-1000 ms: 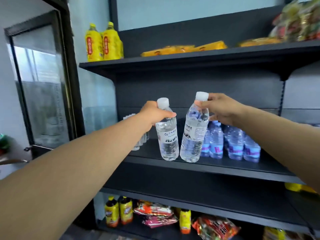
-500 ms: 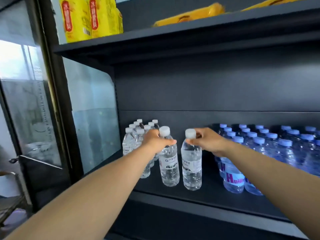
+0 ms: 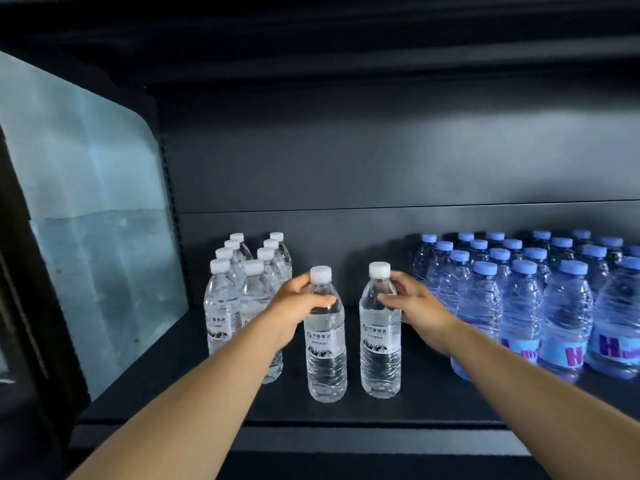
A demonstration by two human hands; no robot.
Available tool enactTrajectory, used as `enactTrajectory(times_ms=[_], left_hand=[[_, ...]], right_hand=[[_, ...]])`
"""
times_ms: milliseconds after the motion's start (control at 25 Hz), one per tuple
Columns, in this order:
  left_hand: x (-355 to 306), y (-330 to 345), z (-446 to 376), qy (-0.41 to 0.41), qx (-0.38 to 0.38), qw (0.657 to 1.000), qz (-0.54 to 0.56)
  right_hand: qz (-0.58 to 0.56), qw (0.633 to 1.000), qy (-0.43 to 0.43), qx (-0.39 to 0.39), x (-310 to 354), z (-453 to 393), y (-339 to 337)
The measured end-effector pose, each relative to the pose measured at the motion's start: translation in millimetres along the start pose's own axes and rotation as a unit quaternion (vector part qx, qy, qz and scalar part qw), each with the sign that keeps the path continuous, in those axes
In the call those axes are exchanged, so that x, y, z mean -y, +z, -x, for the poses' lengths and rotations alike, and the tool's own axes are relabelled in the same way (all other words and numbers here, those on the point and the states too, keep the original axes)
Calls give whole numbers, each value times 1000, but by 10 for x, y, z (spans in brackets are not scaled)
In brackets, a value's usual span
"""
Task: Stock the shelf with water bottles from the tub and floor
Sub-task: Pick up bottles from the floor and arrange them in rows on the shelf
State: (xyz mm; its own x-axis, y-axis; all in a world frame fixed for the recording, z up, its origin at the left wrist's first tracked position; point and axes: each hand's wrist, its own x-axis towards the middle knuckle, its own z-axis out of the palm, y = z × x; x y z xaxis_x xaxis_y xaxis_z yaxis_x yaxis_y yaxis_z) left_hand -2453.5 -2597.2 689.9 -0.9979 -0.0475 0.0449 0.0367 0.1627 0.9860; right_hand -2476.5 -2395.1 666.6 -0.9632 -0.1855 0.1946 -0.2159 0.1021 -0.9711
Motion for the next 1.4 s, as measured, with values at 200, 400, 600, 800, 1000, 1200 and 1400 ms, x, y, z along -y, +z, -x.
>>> enactTrajectory(times_ms=[200, 400, 600, 800, 1000, 1200, 1400], left_hand=[[593, 131, 263, 100, -27, 995, -10], [1103, 214, 45, 135, -65, 988, -35], [1258, 304, -328, 135, -130, 982, -16], [1349, 362, -713, 116, -153, 981, -36], [1444, 410, -1231, 108, -181, 976, -51], [1588, 417, -1771, 141, -195, 970, -13], [1641, 396, -2035, 126, -182, 975, -2]], right_hand=[[34, 990, -7, -137, -525, 218, 360], [6, 989, 1, -146, -715, 158, 347], [-5, 997, 14, -73, -856, 102, 251], [44, 997, -31, -63, -1036, -63, 316], [35, 992, -96, -70, -1194, -634, 452], [-15, 989, -116, -95, -1400, -1306, 512], [-16, 988, -107, -111, -1636, -1755, 459]])
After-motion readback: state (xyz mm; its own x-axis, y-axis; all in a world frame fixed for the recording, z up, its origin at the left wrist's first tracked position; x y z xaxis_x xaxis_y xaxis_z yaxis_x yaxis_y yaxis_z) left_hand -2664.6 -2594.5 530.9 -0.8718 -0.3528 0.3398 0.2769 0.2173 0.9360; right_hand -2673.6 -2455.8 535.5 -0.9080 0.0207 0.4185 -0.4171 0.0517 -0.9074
